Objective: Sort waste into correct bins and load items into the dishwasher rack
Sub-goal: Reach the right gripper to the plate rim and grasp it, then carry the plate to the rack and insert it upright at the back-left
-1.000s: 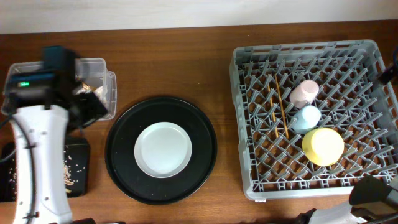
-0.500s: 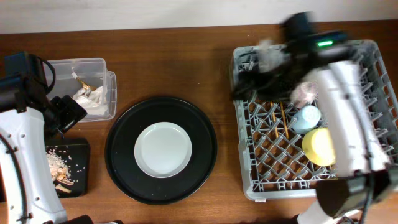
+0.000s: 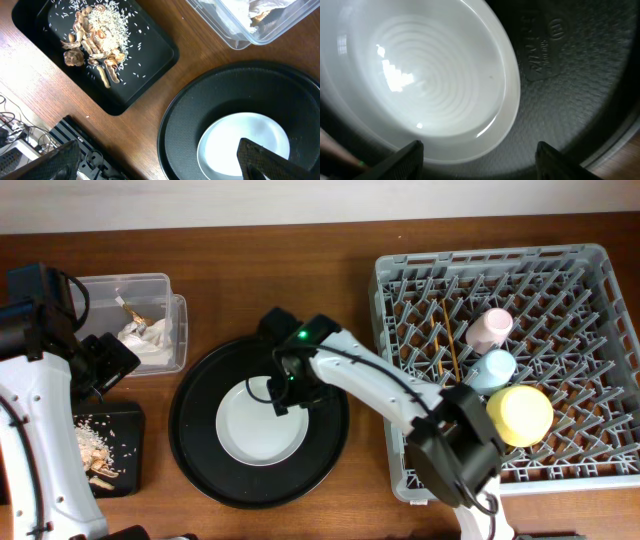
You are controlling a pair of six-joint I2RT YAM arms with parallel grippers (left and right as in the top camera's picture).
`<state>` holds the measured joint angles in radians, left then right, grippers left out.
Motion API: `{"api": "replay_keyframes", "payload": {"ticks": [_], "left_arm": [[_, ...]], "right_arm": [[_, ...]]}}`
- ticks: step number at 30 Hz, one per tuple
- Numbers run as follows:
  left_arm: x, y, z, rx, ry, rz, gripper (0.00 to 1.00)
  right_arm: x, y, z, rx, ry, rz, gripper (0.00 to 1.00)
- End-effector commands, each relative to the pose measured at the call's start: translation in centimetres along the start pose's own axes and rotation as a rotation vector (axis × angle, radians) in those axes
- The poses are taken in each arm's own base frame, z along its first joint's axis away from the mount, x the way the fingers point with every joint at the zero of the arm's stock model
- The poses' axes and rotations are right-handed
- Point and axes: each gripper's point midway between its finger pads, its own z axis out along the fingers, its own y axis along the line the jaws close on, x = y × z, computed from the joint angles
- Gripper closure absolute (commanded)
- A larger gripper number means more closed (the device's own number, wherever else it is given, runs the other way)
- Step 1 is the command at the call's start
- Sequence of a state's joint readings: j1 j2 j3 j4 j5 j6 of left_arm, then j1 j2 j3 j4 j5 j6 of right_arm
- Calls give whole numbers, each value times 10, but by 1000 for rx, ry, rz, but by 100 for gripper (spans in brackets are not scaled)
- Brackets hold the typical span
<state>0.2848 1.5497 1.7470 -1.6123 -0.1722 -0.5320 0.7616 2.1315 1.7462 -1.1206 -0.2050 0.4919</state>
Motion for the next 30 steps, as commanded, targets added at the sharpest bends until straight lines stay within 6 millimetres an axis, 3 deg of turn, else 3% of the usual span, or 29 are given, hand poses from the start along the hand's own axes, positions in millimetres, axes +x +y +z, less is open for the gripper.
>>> {"api": "replay_keyframes", "payload": {"ticks": [1,5,7,14,17,19,22,25,30], "left_arm": [[-1,2,-5,9,-17,-6,1],[-1,2,-5,8,-17,-6,1],[-1,2,-5,8,-17,-6,1],[-1,2,-5,8,-17,-6,1],[-1,2,-5,8,-17,-6,1],[-1,2,-5,8,-17,-6,1],[-1,2,-5,8,-17,-6,1],[-1,2,-5,9,-17,-6,1],[-1,2,-5,8,-17,-6,1]], "right_arm": [[-1,-19,32,117,18,116,34],[1,-25,55,140,56,123,37],[2,-27,62,145,71,126,43],[3,-29,65,149,85,135,93],[4,-35,53,160,103,155,96],[1,-41,34,163,101,179,96],[-14,-58,-12,166,45,232,96],[-32,-96,-80,202,-77,316,96],[-33,-166,-171,315,-250,453,96]]}}
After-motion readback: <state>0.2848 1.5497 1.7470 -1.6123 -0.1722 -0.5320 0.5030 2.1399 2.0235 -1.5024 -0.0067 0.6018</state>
